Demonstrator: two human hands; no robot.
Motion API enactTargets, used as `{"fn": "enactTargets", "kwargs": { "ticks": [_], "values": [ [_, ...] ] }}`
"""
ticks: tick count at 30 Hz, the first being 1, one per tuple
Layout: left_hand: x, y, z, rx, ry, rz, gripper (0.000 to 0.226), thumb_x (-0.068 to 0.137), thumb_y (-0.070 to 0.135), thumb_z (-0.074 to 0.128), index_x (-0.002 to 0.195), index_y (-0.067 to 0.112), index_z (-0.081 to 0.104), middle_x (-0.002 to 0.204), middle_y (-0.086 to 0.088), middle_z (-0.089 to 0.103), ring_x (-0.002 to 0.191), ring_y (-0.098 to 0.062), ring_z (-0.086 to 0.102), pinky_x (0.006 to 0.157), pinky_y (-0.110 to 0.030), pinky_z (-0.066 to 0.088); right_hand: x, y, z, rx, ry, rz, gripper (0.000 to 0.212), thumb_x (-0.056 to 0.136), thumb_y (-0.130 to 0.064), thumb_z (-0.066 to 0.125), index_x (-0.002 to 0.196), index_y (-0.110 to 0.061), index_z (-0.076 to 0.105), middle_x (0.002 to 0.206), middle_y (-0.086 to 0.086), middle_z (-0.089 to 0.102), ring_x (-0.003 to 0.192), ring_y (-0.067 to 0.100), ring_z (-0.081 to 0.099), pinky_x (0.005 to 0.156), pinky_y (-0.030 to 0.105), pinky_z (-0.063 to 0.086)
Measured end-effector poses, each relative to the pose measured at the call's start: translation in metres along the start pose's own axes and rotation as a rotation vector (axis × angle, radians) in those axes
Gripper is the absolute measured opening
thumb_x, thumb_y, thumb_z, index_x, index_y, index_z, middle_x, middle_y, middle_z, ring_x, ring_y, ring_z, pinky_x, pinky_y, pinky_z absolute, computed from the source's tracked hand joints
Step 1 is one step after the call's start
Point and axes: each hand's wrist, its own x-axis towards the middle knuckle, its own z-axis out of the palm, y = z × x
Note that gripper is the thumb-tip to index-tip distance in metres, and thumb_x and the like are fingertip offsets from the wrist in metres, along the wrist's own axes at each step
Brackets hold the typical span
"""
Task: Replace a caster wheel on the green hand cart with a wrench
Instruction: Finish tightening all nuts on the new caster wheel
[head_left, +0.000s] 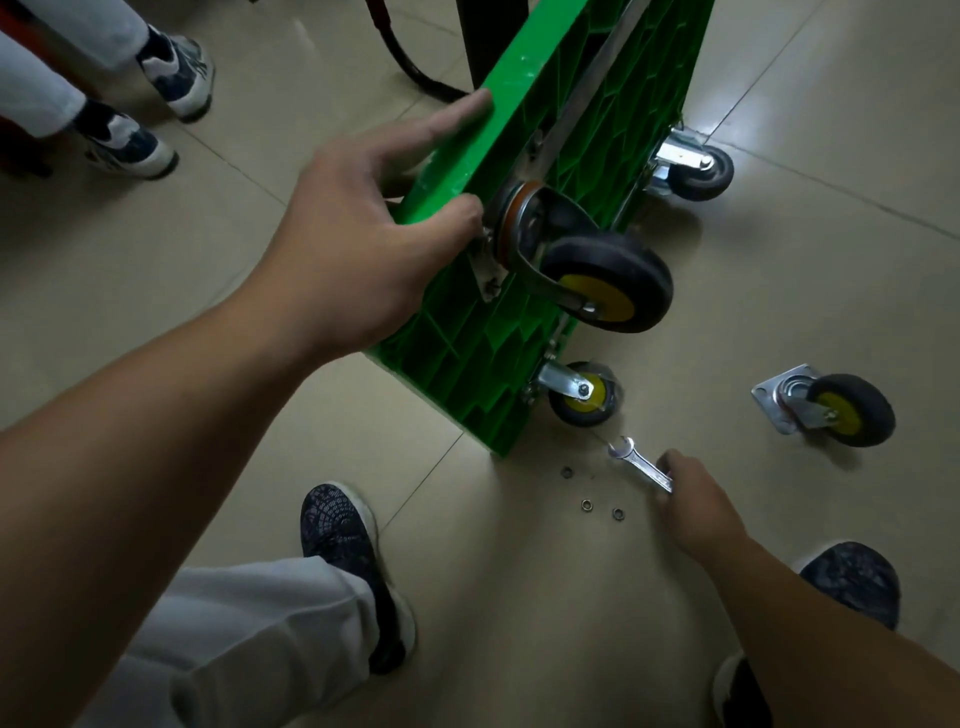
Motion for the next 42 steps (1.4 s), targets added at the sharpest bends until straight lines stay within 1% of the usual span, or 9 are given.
{"fn": "enactTargets", "kwargs": {
  "ticks": [5,9,16,21,27,29,32,37,42],
  "values": [
    [0.001,-0.004,0.003,-0.010,-0.019,0.018,0.058,0.095,0.028,0.062,0.152,0.029,0.048,0.151,0.005,0.054,0.136,-0.010,0.053,0.109,-0.043,0.050,0.010,0.003,0.015,-0.003,-0.010,-0.015,0.015,0.090,-0.014,0.062,0.089,-0.022,0.050,0.095,0.006,0.051,0.082,0.031,0.055,0.071,0.038,0.044],
    [0.002,-0.007,0.002,-0.032,-0.034,0.024,0.057,0.097,0.024,0.062,0.152,0.023,0.048,0.150,0.001,0.055,0.137,-0.015,0.053,0.112,-0.047,0.046,0.017,0.005,0.029,-0.089,0.098,-0.017,0.003,0.093,-0.022,0.060,0.093,-0.020,0.061,0.096,0.007,0.054,0.084,0.034,0.059,0.069,0.037,0.047],
    [0.001,-0.005,0.002,0.008,-0.044,0.057,0.056,0.099,0.023,0.059,0.154,0.019,0.044,0.151,0.002,0.054,0.135,-0.012,0.055,0.107,-0.039,0.052,0.029,0.004,0.043,-0.275,0.189,-0.076,0.011,0.091,-0.022,0.068,0.087,-0.014,0.075,0.079,0.006,0.060,0.076,0.029,0.053,0.069,0.039,0.045],
    [0.001,-0.005,0.003,0.002,-0.039,0.060,0.056,0.100,0.020,0.060,0.154,0.017,0.044,0.151,0.002,0.054,0.132,-0.011,0.057,0.104,-0.036,0.054,0.036,0.002,0.040,-0.056,0.202,-0.019,0.010,0.089,-0.019,0.070,0.095,-0.012,0.072,0.087,0.011,0.065,0.087,0.033,0.056,0.076,0.040,0.046],
    [0.001,-0.005,0.003,0.000,-0.042,0.062,0.057,0.100,0.022,0.059,0.154,0.017,0.044,0.151,0.003,0.054,0.133,-0.009,0.056,0.105,-0.036,0.053,0.023,0.008,0.042,-0.157,0.330,-0.170,0.025,0.080,-0.021,0.075,0.101,-0.010,0.067,0.093,0.011,0.060,0.088,0.033,0.052,0.078,0.043,0.041],
    [0.001,-0.005,0.003,-0.010,-0.036,0.056,0.057,0.099,0.023,0.060,0.154,0.017,0.044,0.149,0.003,0.055,0.132,-0.009,0.057,0.105,-0.037,0.053,0.009,0.005,0.050,-0.157,0.275,-0.217,0.036,0.074,-0.034,0.080,0.100,-0.013,0.066,0.094,0.008,0.061,0.089,0.030,0.055,0.079,0.041,0.041],
    [0.001,-0.005,0.004,-0.022,-0.029,0.052,0.057,0.099,0.023,0.060,0.154,0.018,0.045,0.149,0.003,0.056,0.132,-0.011,0.058,0.105,-0.039,0.053,0.000,0.004,0.067,-0.164,0.042,-0.125,0.046,0.069,-0.045,0.085,0.099,-0.020,0.060,0.093,0.001,0.059,0.088,0.024,0.056,0.077,0.037,0.047],
    [0.001,-0.006,0.004,-0.033,-0.042,0.045,0.057,0.100,0.022,0.060,0.154,0.019,0.044,0.147,0.001,0.057,0.130,-0.012,0.059,0.102,-0.037,0.054,0.004,-0.005,0.074,-0.122,-0.111,-0.005,0.019,0.086,-0.028,0.072,0.091,-0.016,0.059,0.094,0.005,0.059,0.091,0.027,0.058,0.076,0.037,0.050],
    [0.001,-0.008,0.004,-0.028,-0.028,0.038,0.057,0.098,0.026,0.061,0.153,0.026,0.047,0.146,0.004,0.058,0.130,-0.011,0.058,0.106,-0.042,0.052,0.007,-0.024,0.045,0.034,-0.267,-0.022,0.009,0.084,-0.029,0.073,0.086,-0.022,0.069,0.085,-0.002,0.069,0.083,0.015,0.064,0.071,0.024,0.045]
  ]
}}
